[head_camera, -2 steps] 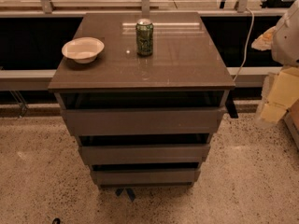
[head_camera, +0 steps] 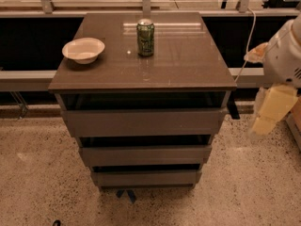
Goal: Open bottom drawer
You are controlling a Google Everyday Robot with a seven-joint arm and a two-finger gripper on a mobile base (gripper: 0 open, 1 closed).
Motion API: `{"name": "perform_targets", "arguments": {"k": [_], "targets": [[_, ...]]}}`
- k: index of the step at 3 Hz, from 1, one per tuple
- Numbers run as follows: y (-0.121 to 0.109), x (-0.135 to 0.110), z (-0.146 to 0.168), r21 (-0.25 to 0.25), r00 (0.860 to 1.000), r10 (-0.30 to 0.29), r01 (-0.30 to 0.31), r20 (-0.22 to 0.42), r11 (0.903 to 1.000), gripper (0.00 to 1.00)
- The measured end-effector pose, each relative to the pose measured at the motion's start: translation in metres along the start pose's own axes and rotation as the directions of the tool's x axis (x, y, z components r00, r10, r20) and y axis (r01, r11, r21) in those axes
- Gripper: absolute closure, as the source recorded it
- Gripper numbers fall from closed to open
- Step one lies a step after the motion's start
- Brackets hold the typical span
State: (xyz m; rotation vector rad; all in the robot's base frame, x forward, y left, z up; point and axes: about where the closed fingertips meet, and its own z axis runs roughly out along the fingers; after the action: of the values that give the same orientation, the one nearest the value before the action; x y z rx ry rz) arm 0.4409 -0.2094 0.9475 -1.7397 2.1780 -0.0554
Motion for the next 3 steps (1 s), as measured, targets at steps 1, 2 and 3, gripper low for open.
{"name": "perform_targets", "arguments": {"k": [1,2,3], "targets": [[0.039,-0.008,0.051,-0.023,0.990,-0.079,0.082,0.121,0.9964,0.00],[0.058,0.002,0.079,-0.011,0.983,-0.120,0.123,0.139,0.9924,0.00],[0.058,0.002,0.079,-0.011,0.983,-0.120,0.123,0.138,0.9923,0.00]]}}
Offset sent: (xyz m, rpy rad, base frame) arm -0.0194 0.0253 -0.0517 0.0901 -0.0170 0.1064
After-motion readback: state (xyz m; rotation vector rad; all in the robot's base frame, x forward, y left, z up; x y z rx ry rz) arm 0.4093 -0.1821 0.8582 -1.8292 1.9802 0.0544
